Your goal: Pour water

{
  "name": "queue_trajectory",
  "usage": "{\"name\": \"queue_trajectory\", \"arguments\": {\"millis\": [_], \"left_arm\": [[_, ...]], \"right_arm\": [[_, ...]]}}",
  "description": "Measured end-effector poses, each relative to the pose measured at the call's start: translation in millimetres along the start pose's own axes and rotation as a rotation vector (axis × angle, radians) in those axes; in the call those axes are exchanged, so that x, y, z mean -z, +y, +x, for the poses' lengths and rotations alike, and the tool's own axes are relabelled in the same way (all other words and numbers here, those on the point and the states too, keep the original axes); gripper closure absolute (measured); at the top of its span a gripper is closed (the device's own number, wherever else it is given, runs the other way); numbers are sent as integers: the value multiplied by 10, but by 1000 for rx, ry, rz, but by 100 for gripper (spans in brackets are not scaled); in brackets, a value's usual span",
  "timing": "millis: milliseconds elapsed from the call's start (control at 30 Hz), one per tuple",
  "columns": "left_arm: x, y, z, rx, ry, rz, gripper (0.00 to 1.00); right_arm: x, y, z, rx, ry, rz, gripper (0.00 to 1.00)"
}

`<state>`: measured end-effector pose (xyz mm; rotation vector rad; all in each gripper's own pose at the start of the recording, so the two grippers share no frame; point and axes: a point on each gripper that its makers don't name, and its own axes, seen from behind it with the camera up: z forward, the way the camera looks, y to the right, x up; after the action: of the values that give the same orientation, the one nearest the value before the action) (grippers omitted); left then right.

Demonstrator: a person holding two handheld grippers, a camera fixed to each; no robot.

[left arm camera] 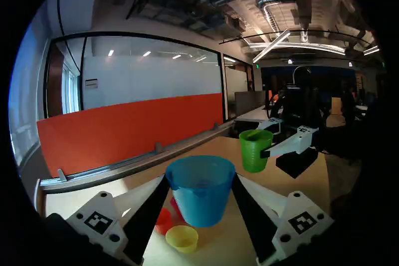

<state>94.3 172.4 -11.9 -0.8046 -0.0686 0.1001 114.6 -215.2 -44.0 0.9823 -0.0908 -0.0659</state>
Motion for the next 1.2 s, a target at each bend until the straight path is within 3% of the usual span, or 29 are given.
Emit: {"name": "queue_trajectory", "arguments": {"millis": [1200], "left_arm": [[-4,386,-1073,15,-233,-110,13]], "right_arm": [[29,-80,-607,-6,-181,68,11]]}}
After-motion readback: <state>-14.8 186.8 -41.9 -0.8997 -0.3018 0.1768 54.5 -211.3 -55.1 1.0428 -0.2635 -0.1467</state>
